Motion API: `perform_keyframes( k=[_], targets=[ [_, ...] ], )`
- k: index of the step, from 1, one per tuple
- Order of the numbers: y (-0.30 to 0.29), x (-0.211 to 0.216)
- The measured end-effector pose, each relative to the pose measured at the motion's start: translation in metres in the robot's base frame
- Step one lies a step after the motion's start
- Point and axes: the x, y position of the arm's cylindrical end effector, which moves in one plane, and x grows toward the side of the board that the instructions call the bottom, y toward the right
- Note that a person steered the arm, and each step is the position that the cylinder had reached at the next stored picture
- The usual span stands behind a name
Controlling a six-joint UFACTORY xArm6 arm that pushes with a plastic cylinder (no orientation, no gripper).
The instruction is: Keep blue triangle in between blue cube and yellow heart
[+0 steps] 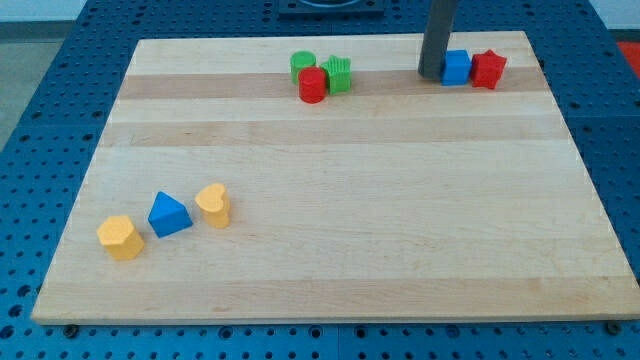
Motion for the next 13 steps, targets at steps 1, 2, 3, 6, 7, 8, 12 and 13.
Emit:
perform_keyframes(
  k=[1, 2, 3, 6, 7, 8, 12, 13],
  targets=[
    [0.021, 0.000],
    [0.022, 0.000],
    [0.007, 0.024],
    [-0.090, 0.171],
    [-0.113, 0.205],
    [-0.152, 0.234],
    [-0.287, 0.340],
    [-0.291, 0.340]
  ],
)
